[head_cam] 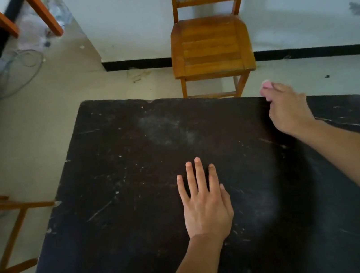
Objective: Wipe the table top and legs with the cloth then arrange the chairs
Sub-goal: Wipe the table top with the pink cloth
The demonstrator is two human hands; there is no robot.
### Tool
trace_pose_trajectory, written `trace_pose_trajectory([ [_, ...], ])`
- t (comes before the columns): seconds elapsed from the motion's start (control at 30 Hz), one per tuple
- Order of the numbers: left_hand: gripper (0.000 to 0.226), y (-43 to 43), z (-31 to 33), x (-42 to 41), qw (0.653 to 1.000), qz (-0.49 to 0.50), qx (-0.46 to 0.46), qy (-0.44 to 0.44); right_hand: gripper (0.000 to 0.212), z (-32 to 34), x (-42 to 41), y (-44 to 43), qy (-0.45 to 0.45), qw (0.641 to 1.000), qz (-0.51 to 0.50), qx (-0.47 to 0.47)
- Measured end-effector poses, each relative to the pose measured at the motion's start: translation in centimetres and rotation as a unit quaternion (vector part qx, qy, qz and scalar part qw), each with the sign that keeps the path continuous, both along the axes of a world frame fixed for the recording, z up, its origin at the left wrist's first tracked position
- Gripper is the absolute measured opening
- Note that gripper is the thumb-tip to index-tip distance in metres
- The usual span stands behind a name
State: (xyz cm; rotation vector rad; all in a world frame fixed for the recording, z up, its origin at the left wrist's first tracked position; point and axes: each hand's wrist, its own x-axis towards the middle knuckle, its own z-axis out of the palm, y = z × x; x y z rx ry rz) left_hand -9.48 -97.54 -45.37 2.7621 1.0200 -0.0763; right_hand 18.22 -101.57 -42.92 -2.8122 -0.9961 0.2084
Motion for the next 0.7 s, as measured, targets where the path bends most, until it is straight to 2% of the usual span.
trace_pose_trajectory([
  [0.07, 0.050, 0.1, -0.1, 0.0, 1.000, 0.001, -0.003, -0.001, 0.043, 0.1, -1.1, -1.9, 0.007, 0.998, -0.041, 0.045],
  [0.17, 0.052, 0.2, -0.2, 0.1, 1.000, -0.005, -0.005, 0.001, 0.039, 1.5, -2.2, -4.0, 0.051, 0.986, -0.086, 0.133],
  [0.3, 0.050, 0.2, 0.6, 0.2, 1.000, -0.005, -0.026, -0.001, 0.032, 3.7, -7.1, -8.6, 0.081, 0.969, -0.128, 0.194],
  [0.4, 0.053, 0.4, 1.7, -0.2, 0.996, -0.026, -0.081, 0.016, 0.028, 5.0, -12.8, -12.5, 0.075, 0.967, -0.155, 0.190],
  [0.5, 0.055, 1.6, 3.7, -2.1, 0.986, -0.116, -0.112, 0.049, 0.026, 6.0, -18.9, -15.9, 0.094, 0.957, -0.220, 0.164],
  [0.6, 0.048, 3.3, 7.0, -6.9, 0.959, -0.193, -0.193, 0.072, 0.019, 7.9, -25.9, -17.7, 0.114, 0.928, -0.314, 0.167],
  [0.7, 0.043, 5.7, 10.3, -13.5, 0.941, -0.244, -0.219, 0.084, 0.023, 10.3, -33.5, -17.1, 0.118, 0.898, -0.387, 0.171],
])
